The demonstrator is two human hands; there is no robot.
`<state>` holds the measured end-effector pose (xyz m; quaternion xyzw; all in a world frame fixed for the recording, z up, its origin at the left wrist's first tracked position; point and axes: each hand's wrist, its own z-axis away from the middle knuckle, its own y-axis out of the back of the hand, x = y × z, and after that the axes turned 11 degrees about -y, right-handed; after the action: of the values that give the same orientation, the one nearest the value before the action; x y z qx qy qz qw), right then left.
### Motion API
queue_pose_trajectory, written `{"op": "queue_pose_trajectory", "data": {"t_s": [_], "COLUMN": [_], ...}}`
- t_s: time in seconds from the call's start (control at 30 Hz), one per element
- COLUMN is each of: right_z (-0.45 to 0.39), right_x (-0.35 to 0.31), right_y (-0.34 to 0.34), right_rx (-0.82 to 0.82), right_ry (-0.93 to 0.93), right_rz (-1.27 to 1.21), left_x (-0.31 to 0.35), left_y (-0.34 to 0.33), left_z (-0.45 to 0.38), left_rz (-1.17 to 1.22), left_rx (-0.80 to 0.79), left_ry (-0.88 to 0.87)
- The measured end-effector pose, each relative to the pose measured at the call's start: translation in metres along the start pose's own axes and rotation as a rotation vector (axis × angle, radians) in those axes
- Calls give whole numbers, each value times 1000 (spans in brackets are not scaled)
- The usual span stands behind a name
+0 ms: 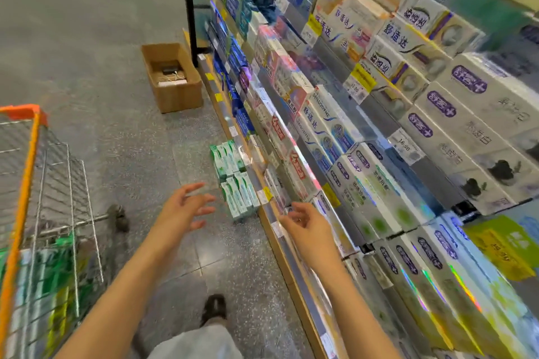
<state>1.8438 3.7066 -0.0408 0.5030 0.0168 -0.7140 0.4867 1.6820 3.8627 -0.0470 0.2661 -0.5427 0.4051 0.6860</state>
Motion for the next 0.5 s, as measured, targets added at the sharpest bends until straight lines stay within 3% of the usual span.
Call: {"op": "queue_pose_trajectory", "data": {"t_s": [0.3,0.5], "right_z": [-166,-315], "right_x": [-48,-22], "right_y": [-40,-89], "right_rx": [-60,-95], "right_ry": [-95,-264], "right_rz": [68,126], "left_x": [-29,-111], "left_y": [-12,-25], "left_z": [-178,-315], "left_rz": [16,-72], "left_rx": [30,-103], "left_ry": [154,341]}}
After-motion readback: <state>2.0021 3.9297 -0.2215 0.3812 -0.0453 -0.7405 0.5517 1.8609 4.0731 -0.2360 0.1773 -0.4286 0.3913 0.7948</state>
